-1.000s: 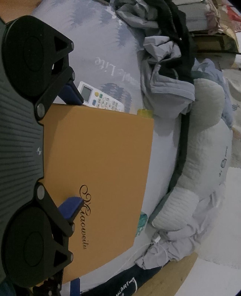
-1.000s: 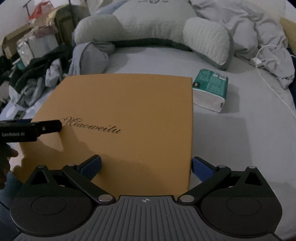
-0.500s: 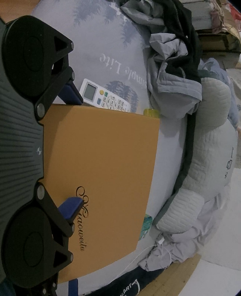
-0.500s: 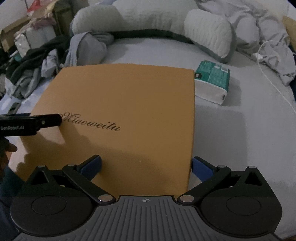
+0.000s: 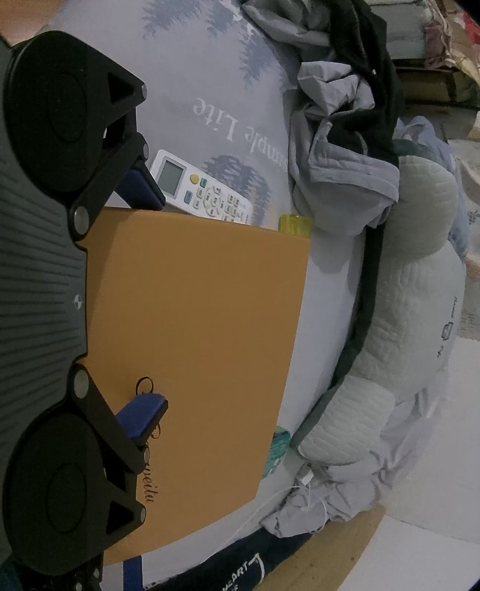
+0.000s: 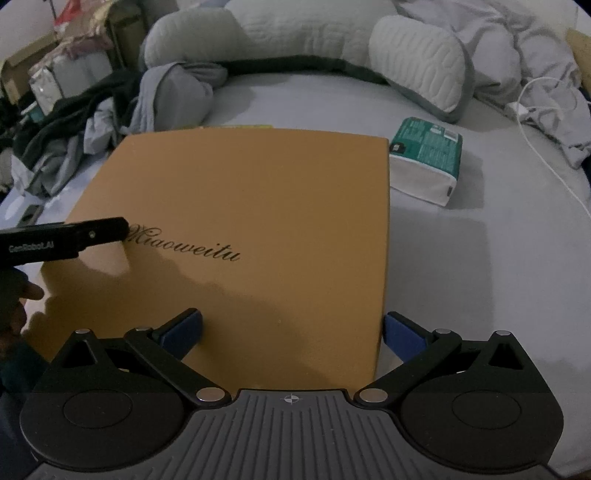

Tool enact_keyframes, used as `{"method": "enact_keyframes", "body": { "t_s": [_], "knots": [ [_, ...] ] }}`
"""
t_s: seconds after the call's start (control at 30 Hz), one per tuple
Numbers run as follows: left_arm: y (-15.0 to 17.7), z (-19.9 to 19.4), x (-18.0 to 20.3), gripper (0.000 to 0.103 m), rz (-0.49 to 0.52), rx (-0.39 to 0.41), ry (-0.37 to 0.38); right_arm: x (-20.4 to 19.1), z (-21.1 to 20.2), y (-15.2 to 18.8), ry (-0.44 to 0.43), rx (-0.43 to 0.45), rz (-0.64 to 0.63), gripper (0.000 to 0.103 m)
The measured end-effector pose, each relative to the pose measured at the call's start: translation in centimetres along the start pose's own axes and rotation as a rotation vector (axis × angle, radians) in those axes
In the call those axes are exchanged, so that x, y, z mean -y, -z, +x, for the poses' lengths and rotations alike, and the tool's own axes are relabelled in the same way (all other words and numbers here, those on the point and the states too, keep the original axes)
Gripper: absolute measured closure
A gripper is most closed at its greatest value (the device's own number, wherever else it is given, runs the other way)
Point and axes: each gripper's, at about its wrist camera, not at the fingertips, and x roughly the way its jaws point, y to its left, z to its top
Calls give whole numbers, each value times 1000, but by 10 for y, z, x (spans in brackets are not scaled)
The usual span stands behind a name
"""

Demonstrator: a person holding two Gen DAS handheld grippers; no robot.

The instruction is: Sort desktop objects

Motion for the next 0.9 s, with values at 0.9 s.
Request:
{"method": "enact_keyframes", "body": {
  "t_s": [0.9],
  "knots": [
    [1, -41, 15, 0, 142, 136, -5, -22, -35, 22, 106, 120, -89, 0]
  ]
}}
